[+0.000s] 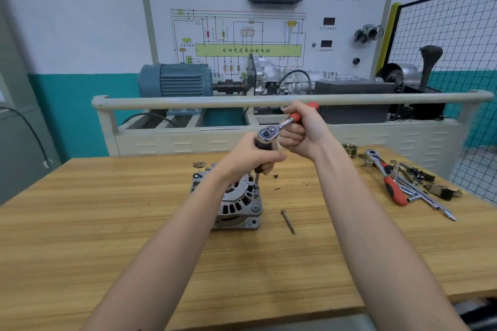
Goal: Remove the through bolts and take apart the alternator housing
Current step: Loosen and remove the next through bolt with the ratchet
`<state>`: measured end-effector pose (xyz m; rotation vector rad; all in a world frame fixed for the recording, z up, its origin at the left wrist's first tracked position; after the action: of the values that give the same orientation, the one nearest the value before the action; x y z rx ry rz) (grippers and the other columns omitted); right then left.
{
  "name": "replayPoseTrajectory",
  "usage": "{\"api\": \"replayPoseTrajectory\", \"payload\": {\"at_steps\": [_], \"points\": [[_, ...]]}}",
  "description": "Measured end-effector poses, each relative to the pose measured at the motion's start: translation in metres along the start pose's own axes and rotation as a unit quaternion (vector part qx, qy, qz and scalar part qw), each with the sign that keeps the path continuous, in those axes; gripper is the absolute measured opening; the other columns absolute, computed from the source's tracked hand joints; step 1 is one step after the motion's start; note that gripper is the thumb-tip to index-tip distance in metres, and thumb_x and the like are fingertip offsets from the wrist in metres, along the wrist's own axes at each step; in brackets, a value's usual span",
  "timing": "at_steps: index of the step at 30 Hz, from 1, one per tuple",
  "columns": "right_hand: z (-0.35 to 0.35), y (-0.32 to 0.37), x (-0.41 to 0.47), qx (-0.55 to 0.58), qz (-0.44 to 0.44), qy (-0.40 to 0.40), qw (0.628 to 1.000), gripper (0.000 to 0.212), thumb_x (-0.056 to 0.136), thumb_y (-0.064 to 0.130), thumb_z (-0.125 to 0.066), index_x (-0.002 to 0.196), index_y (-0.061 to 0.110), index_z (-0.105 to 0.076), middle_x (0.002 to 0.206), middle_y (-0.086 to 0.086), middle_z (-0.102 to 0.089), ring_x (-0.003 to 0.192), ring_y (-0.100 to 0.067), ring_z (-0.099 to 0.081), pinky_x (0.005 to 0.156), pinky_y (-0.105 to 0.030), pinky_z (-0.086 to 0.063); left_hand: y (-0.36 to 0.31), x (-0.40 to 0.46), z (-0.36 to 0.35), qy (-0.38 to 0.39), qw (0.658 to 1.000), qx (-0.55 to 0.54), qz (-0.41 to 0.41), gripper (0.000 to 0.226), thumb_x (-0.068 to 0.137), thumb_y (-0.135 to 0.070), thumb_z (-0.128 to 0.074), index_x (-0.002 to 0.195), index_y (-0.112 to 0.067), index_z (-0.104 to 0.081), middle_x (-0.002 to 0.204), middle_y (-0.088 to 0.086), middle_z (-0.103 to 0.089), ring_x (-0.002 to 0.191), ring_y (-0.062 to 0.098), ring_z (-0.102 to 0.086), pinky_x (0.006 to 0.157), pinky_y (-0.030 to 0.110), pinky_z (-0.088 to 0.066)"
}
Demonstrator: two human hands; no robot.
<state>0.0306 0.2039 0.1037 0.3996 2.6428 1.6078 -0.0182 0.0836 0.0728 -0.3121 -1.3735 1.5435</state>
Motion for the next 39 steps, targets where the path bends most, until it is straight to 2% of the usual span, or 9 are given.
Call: {"api": "replayPoseTrajectory", "payload": {"at_steps": [6, 10, 14, 18, 23, 28, 31, 35, 39], "points": [[-0.002, -0.015, -0.012, 0.088, 0.081, -0.091, 0.989, 0.05, 0.089, 0.012, -0.042, 0.043, 0.023, -0.029, 0.033, 0.008, -0.017, 0.029, -0.007, -0.012, 0.031, -0.017, -0.014, 0.013, 0.005, -0.015, -0.154, 0.986, -0.048, -0.036, 0.04, 0.078, 0.01, -0.055, 0.05, -0.014, -0.039, 0.04, -0.01, -0.036, 0.037, 0.006, -0.028, 0.044, 0.021, -0.026], [-0.007, -0.05, -0.047, 0.154, 0.244, -0.223, 0.931, 0.036, 0.088, 0.007, -0.048, 0.059, 0.019, -0.032, 0.038, 0.007, -0.023, 0.033, -0.009, -0.018, 0.035, -0.019, -0.018, 0.014, 0.007, -0.029, -0.334, 0.941, -0.032, -0.034, 0.043, 0.077, 0.007, -0.06, 0.052, -0.02, -0.039, 0.043, -0.012, -0.038, 0.045, 0.004, -0.029, 0.047, 0.022, -0.027], [-0.014, -0.064, -0.063, 0.15, 0.291, -0.238, 0.915, 0.033, 0.09, 0.005, -0.05, 0.064, 0.017, -0.033, 0.04, 0.006, -0.024, 0.035, -0.009, -0.02, 0.037, -0.02, -0.021, 0.018, 0.008, -0.039, -0.426, 0.903, -0.058, -0.004, 0.045, 0.075, 0.007, -0.058, 0.049, -0.021, -0.035, 0.041, -0.013, -0.035, 0.045, 0.004, -0.025, 0.045, 0.02, -0.024], [-0.007, -0.039, -0.047, 0.111, 0.207, -0.178, 0.955, 0.04, 0.089, 0.006, -0.049, 0.054, 0.019, -0.033, 0.037, 0.008, -0.023, 0.032, -0.008, -0.017, 0.034, -0.017, -0.017, 0.015, 0.003, -0.024, -0.331, 0.942, -0.053, -0.016, 0.041, 0.076, 0.006, -0.059, 0.051, -0.02, -0.039, 0.043, -0.013, -0.038, 0.045, 0.005, -0.031, 0.046, 0.02, -0.03], [-0.006, -0.005, -0.011, 0.001, 0.04, -0.019, 0.999, 0.056, 0.092, 0.013, -0.041, 0.038, 0.023, -0.031, 0.032, 0.008, -0.019, 0.028, -0.007, -0.014, 0.031, -0.017, -0.015, 0.01, -0.005, 0.003, -0.061, 0.997, -0.018, -0.047, 0.03, 0.077, -0.004, -0.063, 0.052, -0.014, -0.05, 0.044, -0.002, -0.046, 0.043, 0.017, -0.043, 0.049, 0.026, -0.04], [-0.009, -0.001, 0.002, 0.0, 0.009, 0.018, 1.0, 0.058, 0.092, 0.013, -0.04, 0.035, 0.022, -0.032, 0.031, 0.008, -0.019, 0.028, -0.006, -0.014, 0.032, -0.018, -0.012, 0.005, 0.003, -0.002, 0.009, 0.998, -0.062, -0.001, 0.043, 0.078, -0.002, -0.061, 0.044, -0.021, -0.041, 0.042, -0.004, -0.033, 0.039, 0.012, -0.027, 0.044, 0.024, -0.021], [-0.008, -0.011, -0.007, 0.056, 0.066, -0.066, 0.994, 0.054, 0.091, 0.012, -0.043, 0.039, 0.023, -0.033, 0.032, 0.008, -0.019, 0.028, -0.007, -0.014, 0.031, -0.016, -0.016, 0.01, 0.004, -0.007, -0.08, 0.995, -0.061, -0.001, 0.044, 0.083, 0.012, -0.053, 0.05, -0.013, -0.039, 0.043, -0.002, -0.033, 0.038, 0.01, -0.025, 0.042, 0.02, -0.023], [-0.013, -0.046, -0.037, 0.133, 0.24, -0.217, 0.937, 0.038, 0.086, 0.008, -0.052, 0.054, 0.021, -0.037, 0.038, 0.007, -0.026, 0.032, -0.009, -0.021, 0.036, -0.017, -0.02, 0.009, 0.004, -0.02, -0.323, 0.946, -0.037, -0.005, 0.04, 0.08, 0.009, -0.055, 0.054, -0.017, -0.039, 0.048, -0.004, -0.037, 0.045, 0.007, -0.03, 0.047, 0.024, -0.028], [-0.021, -0.063, -0.056, 0.145, 0.307, -0.224, 0.913, 0.037, 0.078, 0.012, -0.054, 0.045, 0.027, -0.046, 0.039, 0.008, -0.028, 0.033, -0.009, -0.024, 0.037, -0.019, -0.022, 0.012, 0.002, -0.031, -0.399, 0.916, -0.034, -0.01, 0.042, 0.076, 0.008, -0.055, 0.05, -0.02, -0.037, 0.043, -0.011, -0.036, 0.044, 0.004, -0.027, 0.043, 0.018, -0.025]]}}
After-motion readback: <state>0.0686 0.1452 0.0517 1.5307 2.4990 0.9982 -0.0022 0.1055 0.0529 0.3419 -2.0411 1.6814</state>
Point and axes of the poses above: each hand's wrist, its own x-axis towards the middle knuckle, its own z-axis out of the back of the hand, y = z × x, the point moved 2 cm from there along x, towards the middle knuckle
